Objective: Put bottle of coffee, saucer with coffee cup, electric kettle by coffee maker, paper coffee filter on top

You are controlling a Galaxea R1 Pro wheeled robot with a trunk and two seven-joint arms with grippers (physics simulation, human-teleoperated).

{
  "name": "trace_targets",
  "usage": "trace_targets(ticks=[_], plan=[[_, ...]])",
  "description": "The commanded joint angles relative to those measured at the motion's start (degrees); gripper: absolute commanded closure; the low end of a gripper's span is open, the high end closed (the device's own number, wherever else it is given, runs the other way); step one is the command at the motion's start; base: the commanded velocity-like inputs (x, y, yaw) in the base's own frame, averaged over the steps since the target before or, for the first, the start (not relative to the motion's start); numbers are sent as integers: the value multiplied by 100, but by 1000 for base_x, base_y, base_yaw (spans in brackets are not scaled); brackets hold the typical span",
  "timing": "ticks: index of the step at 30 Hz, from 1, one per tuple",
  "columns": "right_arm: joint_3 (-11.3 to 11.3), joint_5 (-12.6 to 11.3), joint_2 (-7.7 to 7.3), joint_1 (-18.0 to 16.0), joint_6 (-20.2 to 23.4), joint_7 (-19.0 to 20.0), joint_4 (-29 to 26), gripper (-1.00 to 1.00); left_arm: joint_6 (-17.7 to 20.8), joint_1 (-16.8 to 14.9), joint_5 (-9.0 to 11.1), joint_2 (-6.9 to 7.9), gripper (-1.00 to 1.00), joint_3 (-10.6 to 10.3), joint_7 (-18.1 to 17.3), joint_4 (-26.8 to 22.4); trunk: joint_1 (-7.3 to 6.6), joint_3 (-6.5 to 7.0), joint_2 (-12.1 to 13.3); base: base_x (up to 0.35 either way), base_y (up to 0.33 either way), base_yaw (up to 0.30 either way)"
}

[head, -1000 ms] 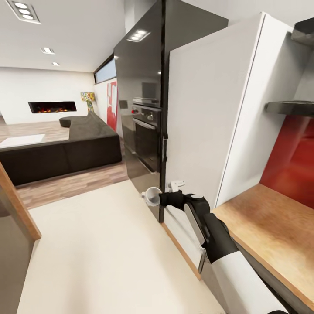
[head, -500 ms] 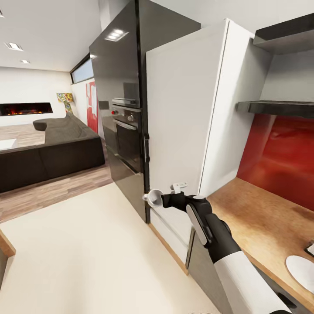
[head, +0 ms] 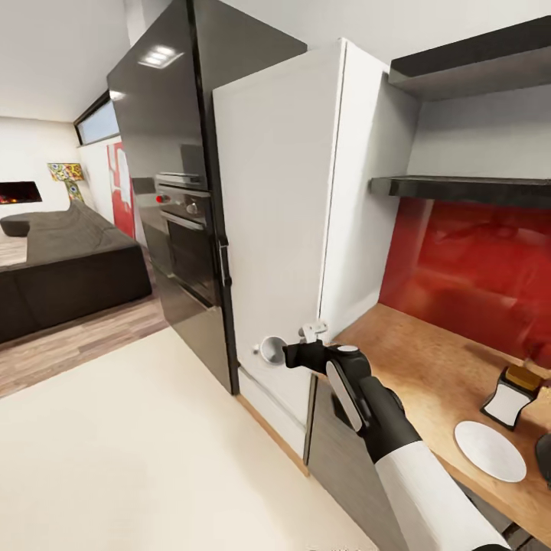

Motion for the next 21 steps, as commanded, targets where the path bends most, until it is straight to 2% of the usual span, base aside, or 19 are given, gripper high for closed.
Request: trace_targets(ticks=[1, 21], plan=[[0, -65, 2, -6, 30, -13, -1, 100, -21, -4, -58, -1, -100, 49, -28, 1, 4, -13, -14, 0, 0, -273], [0, -65, 2, -5, 30, -13, 6, 100, -26, 3, -58, 1, -100, 49, -28, 1, 4, -13, -14, 0, 0, -273]])
